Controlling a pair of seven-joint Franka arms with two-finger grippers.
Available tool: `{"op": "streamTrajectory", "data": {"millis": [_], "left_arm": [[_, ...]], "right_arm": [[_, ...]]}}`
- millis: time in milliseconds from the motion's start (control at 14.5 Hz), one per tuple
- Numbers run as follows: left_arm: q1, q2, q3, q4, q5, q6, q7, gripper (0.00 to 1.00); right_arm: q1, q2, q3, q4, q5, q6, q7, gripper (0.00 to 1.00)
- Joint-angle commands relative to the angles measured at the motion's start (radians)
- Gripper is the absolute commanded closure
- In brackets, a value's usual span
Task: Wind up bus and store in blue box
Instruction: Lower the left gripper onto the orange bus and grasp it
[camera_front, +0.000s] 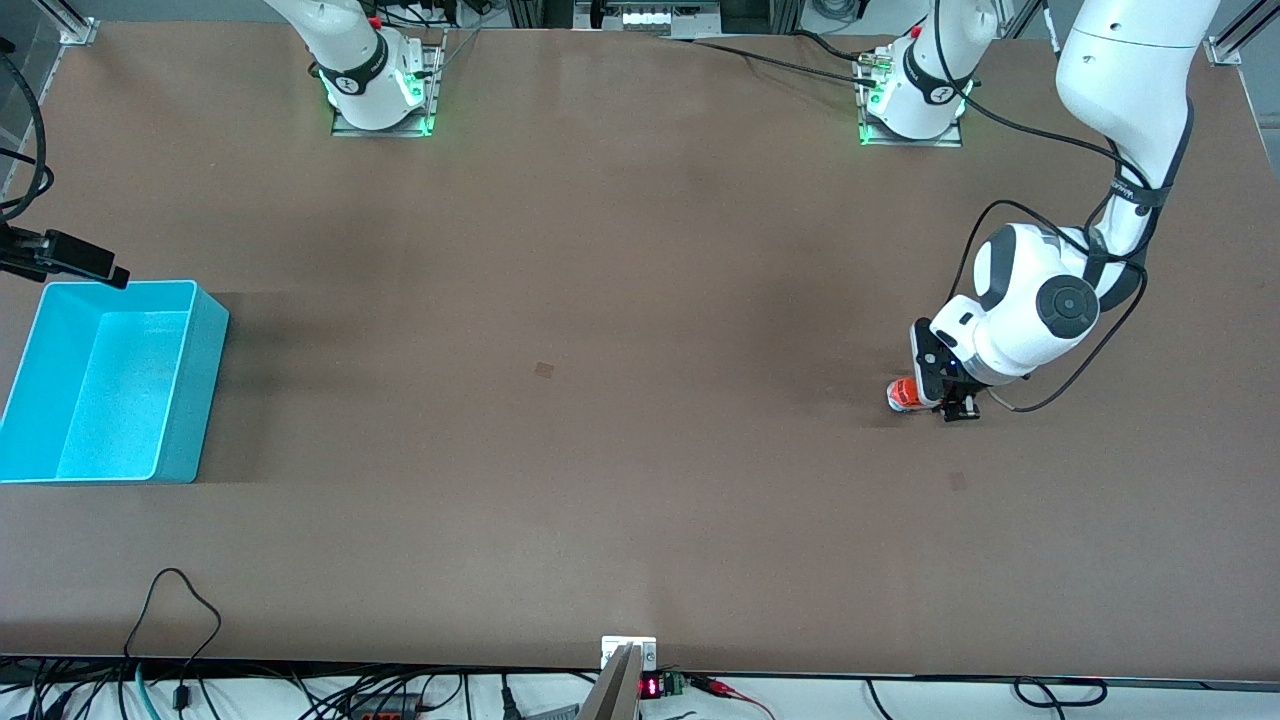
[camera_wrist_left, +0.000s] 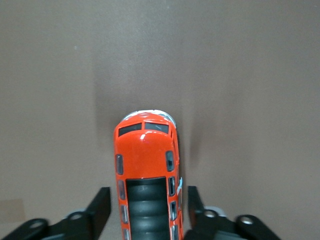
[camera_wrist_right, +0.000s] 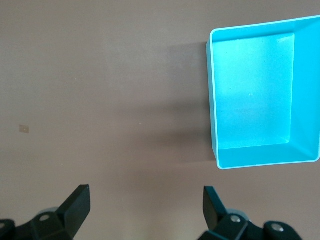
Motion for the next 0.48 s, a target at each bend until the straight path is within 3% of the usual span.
{"op": "streamTrajectory", "data": {"millis": [0,413], "left_arm": [[0.005,0.011,-0.002,0.012,-0.003,0.006,0.036,0.75],[0.008,0.041,-0.002,0.015,-0.003,0.002,0.04,0.76]], "right_arm": [[-0.002,-0.009,0.007,-0.01,-0.006,0.011,-0.006,0.0],[-0.003,-0.009,0.007,-0.01,-0.006,0.012,-0.006,0.0]]}}
